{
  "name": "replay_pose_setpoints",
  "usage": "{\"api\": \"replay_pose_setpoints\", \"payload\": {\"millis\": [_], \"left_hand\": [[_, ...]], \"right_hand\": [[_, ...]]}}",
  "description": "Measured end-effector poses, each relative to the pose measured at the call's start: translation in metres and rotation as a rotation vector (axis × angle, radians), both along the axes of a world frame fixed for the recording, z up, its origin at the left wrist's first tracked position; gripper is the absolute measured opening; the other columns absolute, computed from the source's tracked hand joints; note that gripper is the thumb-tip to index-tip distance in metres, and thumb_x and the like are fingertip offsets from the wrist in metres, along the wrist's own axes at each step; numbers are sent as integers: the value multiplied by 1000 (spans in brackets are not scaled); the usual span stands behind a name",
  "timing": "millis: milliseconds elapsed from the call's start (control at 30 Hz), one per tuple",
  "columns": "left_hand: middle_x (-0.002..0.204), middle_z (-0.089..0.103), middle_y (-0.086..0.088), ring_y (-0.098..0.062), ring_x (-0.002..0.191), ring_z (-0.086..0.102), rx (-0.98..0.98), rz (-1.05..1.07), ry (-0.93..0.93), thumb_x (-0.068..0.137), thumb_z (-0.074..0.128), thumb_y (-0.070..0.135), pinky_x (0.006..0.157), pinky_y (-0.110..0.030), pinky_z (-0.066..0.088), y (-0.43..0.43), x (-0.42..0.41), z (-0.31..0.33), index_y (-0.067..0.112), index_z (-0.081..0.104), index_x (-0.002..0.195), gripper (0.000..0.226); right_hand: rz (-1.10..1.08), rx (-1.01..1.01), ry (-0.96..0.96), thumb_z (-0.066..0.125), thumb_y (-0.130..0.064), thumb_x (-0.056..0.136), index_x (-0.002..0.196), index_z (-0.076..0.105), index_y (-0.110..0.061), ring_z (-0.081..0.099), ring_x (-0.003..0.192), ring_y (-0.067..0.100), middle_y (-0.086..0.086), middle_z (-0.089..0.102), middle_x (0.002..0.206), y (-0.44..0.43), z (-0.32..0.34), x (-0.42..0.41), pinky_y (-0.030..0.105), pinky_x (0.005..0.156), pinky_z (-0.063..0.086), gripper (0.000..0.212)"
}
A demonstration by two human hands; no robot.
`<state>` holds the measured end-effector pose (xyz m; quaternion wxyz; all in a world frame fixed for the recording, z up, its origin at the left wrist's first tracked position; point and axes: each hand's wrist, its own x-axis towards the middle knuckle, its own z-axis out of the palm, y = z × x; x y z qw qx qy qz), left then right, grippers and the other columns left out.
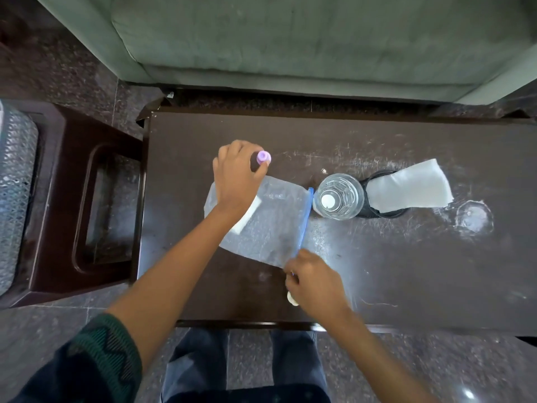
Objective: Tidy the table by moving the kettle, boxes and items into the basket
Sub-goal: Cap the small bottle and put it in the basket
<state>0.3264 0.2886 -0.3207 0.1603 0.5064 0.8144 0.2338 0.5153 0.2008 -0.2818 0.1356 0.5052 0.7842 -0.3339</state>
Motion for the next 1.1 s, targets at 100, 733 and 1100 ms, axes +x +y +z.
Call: {"api": "replay_pose_setpoints", "payload": {"millis": [100,733,1100], "left_hand": [[105,64,6,-19,102,51,22,-14,-23,87,57,33,80,-24,28,-21,-4,2,24,67,91,14],[105,63,2,-13,91,63,134,67,-354,87,58,20,80,-30,55,-74,-70,49,18,59,101,15],[86,65,4,-4,72,61,413,521,-473,84,59,6,65,-6,42,-138,-185,108,16,57,91,12]], "right_hand": [[69,22,-175,70,-30,72,88,65,-15,59,88,23,5,57,100,-43,-13,9,37,58,54,22],[-187,242,425,58,-6,69,80,63,-6,58,72,21,7,66,86,8,5,-63,28,63,49,12],[-142,10,769,69,-8,76,89,68,-10,51,56,2,-7,63,74,69,64,-273,23,64,46,13]]}}
